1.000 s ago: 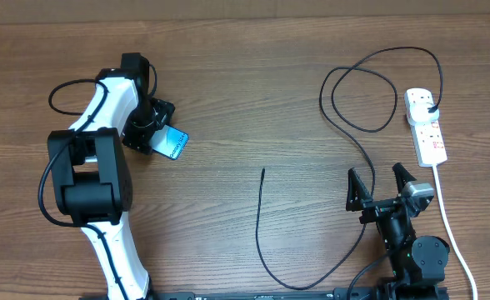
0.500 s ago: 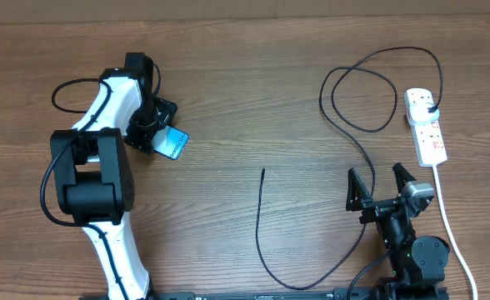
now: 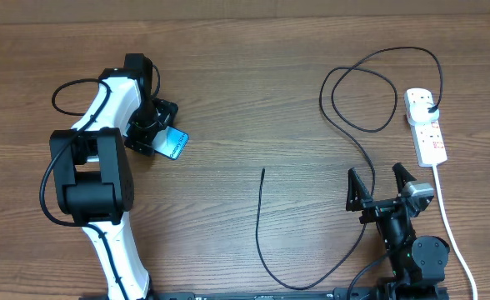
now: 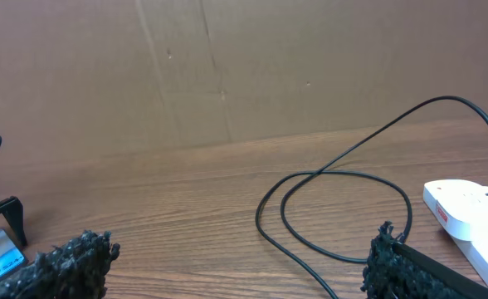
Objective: Plug charger to phone and switch on socket
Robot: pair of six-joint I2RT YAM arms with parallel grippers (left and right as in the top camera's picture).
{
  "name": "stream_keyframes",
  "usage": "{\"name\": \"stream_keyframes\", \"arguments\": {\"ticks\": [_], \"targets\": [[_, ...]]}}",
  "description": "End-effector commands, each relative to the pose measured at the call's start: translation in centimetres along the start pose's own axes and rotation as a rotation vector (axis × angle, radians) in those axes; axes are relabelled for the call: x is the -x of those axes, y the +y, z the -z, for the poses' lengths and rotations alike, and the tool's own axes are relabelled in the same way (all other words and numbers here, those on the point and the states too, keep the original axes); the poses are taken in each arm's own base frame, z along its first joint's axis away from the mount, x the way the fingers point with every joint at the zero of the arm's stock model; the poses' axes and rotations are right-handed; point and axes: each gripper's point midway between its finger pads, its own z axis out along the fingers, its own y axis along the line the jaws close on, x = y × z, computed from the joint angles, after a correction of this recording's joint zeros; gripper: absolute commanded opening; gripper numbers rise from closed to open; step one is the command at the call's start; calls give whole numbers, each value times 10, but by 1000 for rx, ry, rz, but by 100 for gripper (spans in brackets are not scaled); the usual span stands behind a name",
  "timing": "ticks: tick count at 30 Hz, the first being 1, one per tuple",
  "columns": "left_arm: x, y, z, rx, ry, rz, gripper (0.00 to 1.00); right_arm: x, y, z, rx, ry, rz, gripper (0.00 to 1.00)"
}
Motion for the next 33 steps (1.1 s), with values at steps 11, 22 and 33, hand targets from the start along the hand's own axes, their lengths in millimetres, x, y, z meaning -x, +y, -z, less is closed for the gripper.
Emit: {"name": "stream_keyframes", "arguments": {"ticks": [11,22,33], "targets": [[-1,6,-14,38,21,21,91,-2,0,0,-2,-2,4,100],[-4,8,-22,52,44,23,95,-2,0,0,-2,-2,4,100],[-12,6,-39,54,101,14,97,-2,0,0,-2,-2,4,100]]}}
